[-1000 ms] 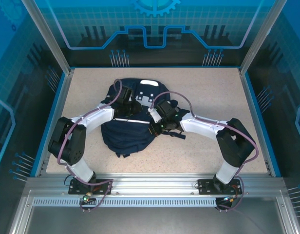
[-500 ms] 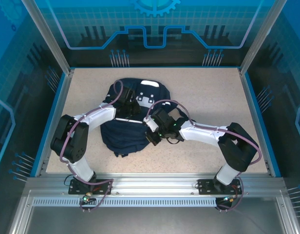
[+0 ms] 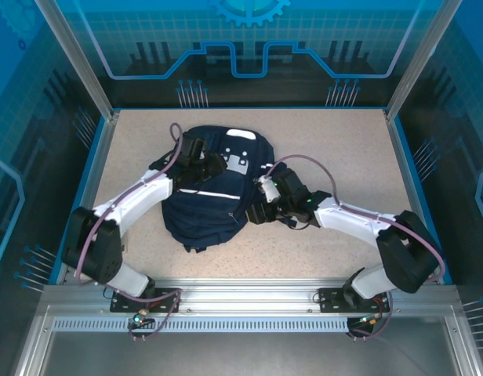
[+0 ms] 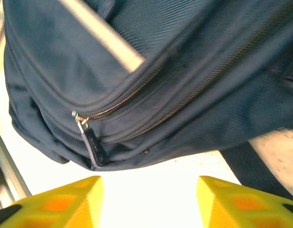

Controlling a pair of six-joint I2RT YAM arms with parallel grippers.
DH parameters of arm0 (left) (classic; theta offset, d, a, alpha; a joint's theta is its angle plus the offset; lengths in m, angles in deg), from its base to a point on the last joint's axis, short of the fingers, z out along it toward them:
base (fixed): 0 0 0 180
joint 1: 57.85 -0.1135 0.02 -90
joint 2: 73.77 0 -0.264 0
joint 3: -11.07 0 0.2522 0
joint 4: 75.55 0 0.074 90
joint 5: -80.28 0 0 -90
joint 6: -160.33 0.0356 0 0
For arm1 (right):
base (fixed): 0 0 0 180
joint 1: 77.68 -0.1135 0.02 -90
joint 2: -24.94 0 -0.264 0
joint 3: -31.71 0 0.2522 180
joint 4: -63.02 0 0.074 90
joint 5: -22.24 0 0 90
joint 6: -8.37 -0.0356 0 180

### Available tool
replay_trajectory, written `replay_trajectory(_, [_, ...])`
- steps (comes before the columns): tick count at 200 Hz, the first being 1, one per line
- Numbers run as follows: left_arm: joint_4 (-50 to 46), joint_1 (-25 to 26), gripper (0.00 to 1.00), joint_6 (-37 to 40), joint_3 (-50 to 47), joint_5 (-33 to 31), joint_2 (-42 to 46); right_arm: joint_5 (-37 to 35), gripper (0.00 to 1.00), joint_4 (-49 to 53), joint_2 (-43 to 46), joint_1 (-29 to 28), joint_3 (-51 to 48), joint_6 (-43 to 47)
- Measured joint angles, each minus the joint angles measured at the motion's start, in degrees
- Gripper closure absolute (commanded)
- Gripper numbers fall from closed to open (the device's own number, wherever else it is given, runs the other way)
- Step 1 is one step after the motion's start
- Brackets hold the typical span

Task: Pack books, pencil case, and school supplies into a backpack

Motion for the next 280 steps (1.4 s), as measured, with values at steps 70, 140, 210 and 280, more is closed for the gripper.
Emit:
replay_trajectory(70, [-10.86,12.44,0.43,0.26,-3.82,-8.35,10.54,2.91,0.34,1.6,-1.73,5.09,6.25,-14.47])
replay_trajectory(140, [-16.85,28.2,0.51,-9.55,-5.6,-21.66,8.28,6.19,0.39,1.44,-9.81,5.11,11.72,-22.69])
replay_trajectory(210, [-15.34,29.44,0.6,-12.04,-5.22,-24.65,-4.2,5.88,0.39,2.58,-9.9,7.1,11.72,-23.69])
replay_trajectory(280, [-16.52,29.57,0.9,-12.68,-3.52,-26.95,-6.97,5.7,0.39,3.1,-9.9,7.26,11.72,-23.67])
